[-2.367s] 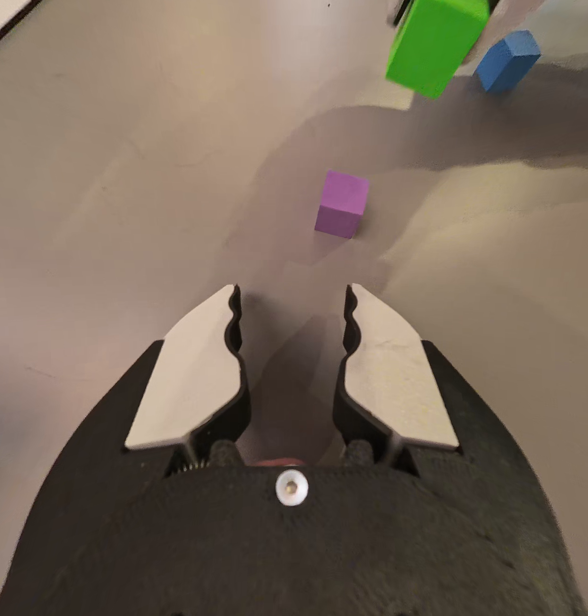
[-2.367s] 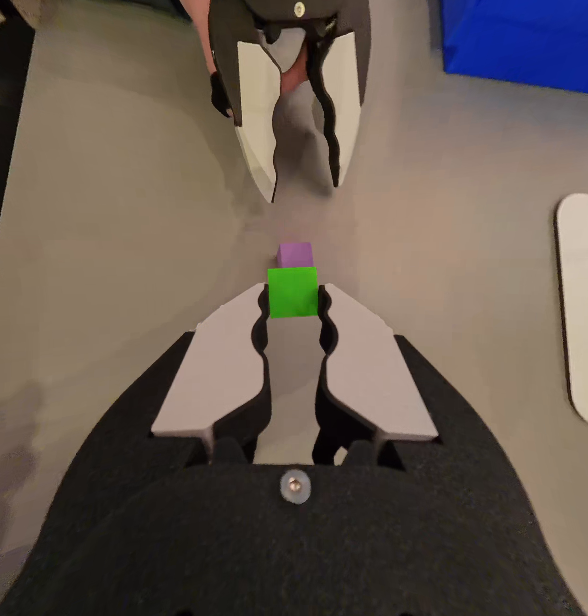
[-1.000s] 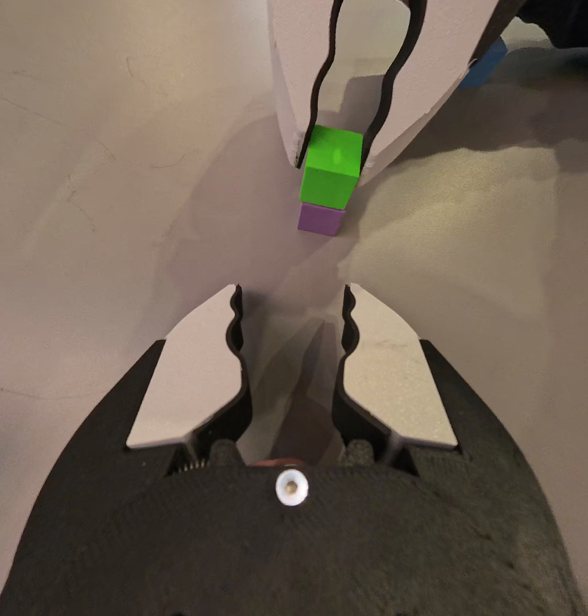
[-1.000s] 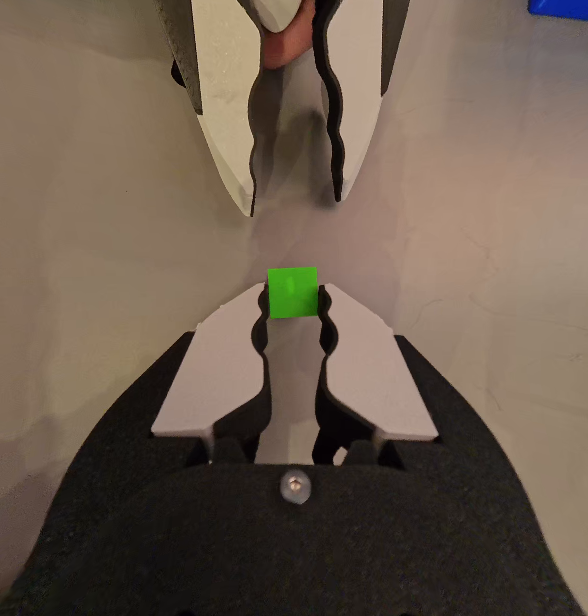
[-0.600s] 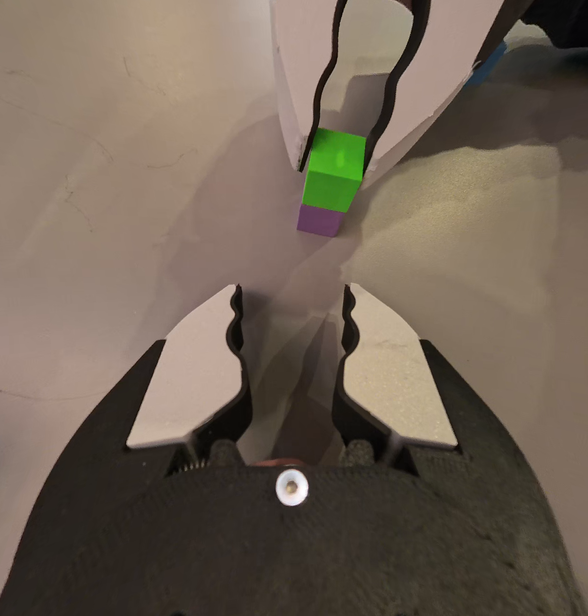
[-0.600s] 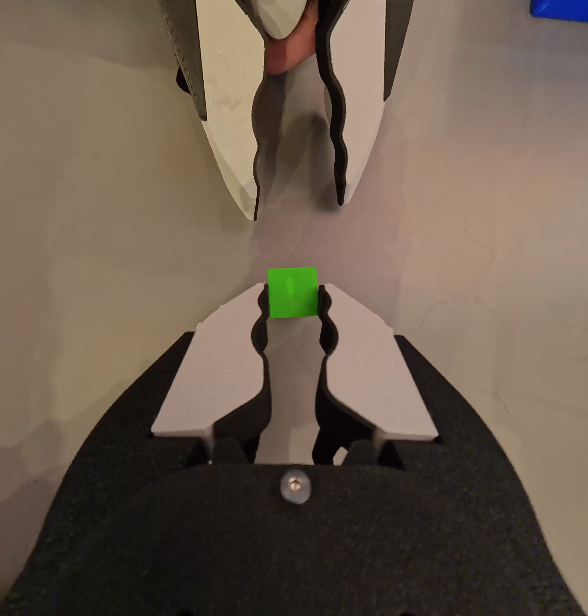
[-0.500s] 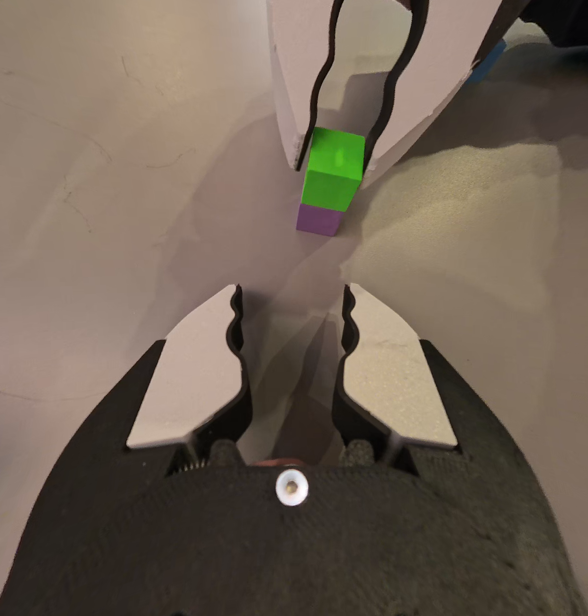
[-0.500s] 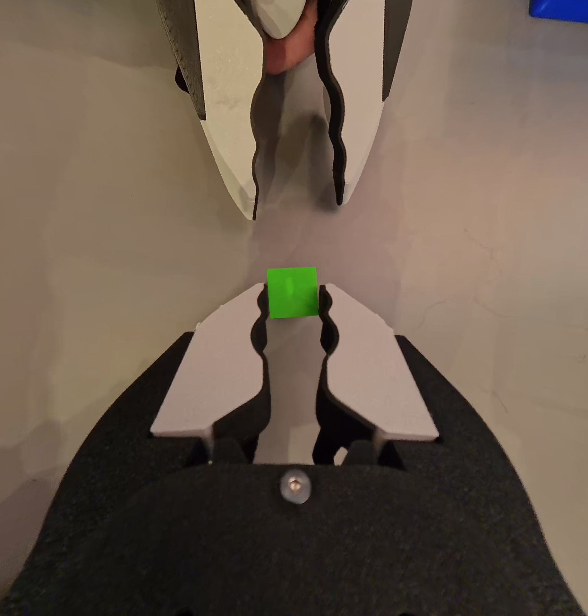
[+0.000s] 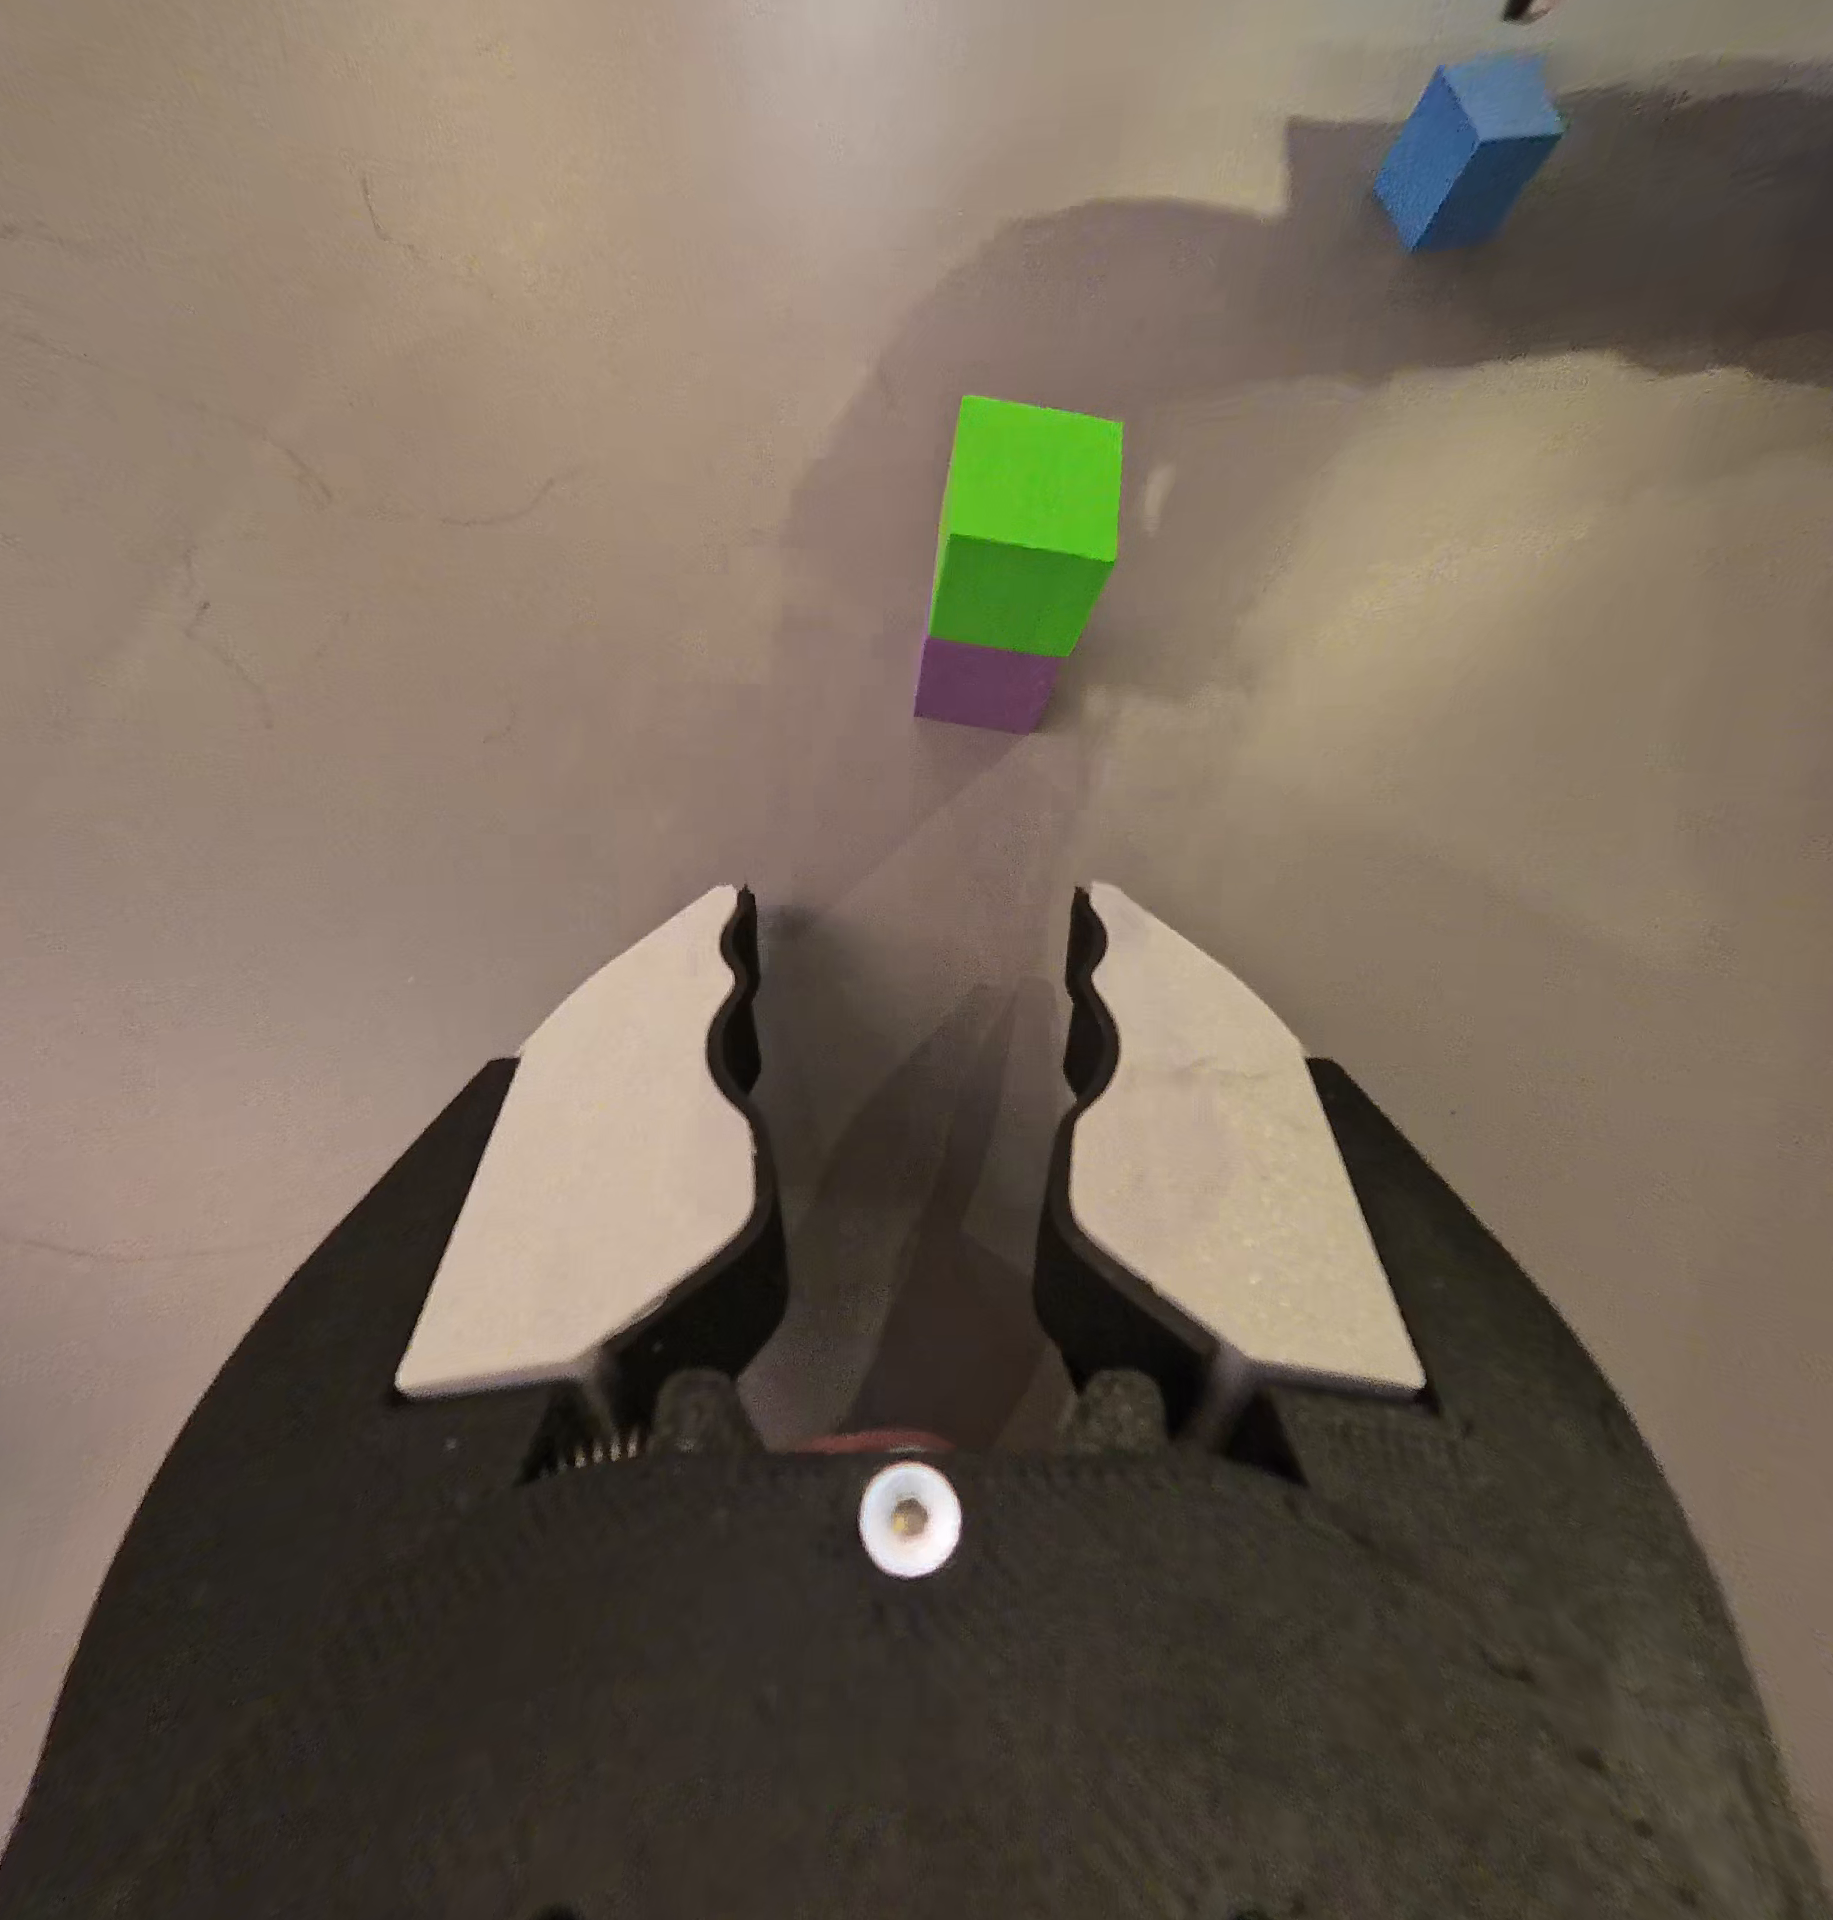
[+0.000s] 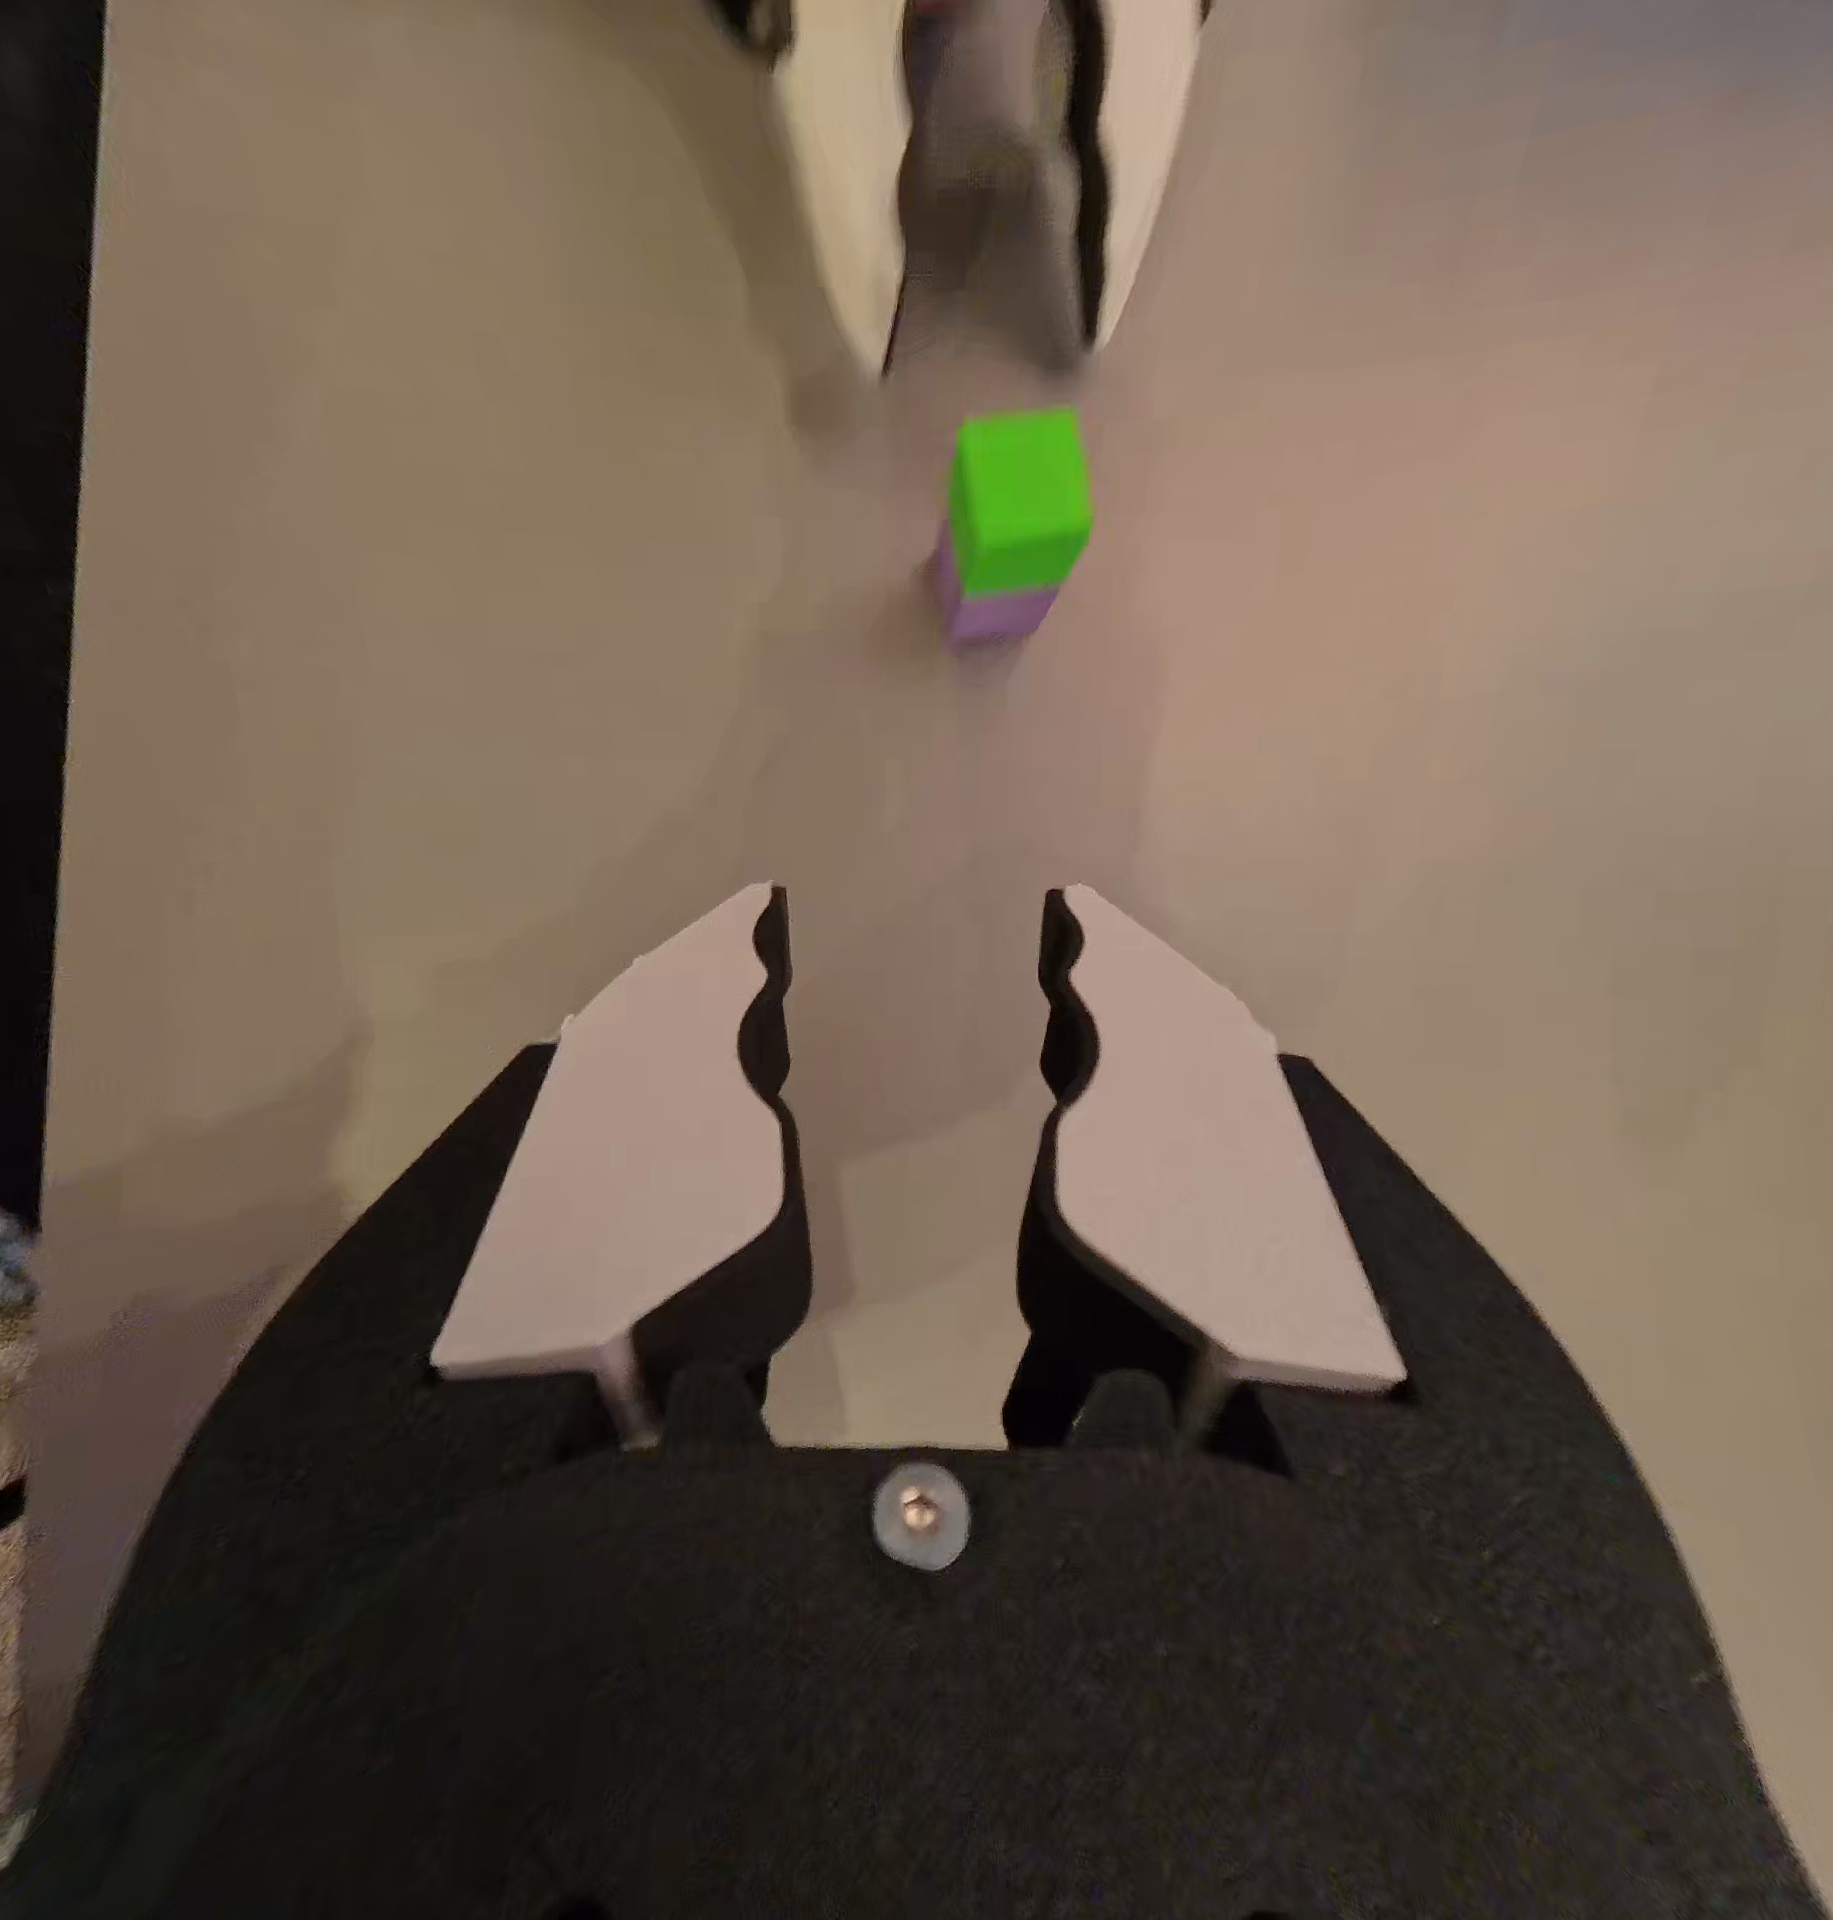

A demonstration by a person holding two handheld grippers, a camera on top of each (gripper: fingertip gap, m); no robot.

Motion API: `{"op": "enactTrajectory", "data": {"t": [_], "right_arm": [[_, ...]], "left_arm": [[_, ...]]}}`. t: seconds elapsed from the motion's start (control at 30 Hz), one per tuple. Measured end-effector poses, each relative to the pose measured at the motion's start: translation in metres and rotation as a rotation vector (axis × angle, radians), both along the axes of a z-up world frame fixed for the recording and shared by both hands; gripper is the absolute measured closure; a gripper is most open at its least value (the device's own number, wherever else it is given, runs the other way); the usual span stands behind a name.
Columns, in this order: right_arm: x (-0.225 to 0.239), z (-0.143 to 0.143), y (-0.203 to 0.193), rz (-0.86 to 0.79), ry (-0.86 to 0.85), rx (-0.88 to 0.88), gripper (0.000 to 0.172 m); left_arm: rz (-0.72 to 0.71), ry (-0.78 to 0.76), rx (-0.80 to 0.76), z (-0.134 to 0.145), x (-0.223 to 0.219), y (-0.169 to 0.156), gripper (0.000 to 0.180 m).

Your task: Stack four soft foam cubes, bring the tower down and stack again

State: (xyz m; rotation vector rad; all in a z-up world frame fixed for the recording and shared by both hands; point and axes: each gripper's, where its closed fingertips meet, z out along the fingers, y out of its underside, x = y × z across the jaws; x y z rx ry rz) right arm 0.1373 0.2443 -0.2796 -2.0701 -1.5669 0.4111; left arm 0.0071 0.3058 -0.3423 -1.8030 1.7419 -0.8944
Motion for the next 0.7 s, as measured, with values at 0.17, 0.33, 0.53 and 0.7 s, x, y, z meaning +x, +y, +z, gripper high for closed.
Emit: {"op": "enactTrajectory", "data": {"t": [0.17,0.33,0.53,0.7], "right_arm": [[0.043,-0.025,-0.054,0.054,-0.049,-0.064,0.127],[0.060,-0.041,-0.076,0.117,-0.106,-0.090,0.127],[0.068,-0.054,-0.078,0.166,-0.148,-0.108,0.132],[0.069,-0.061,-0.080,0.184,-0.139,-0.113,0.142]], "left_arm": [[-0.003,0.011,0.009,-0.002,0.000,-0.001,0.124],[-0.002,0.023,0.017,-0.003,0.000,0.000,0.124],[0.001,0.034,0.022,-0.005,0.000,0.000,0.124],[0.001,0.037,0.023,-0.005,0.000,0.000,0.125]]}}
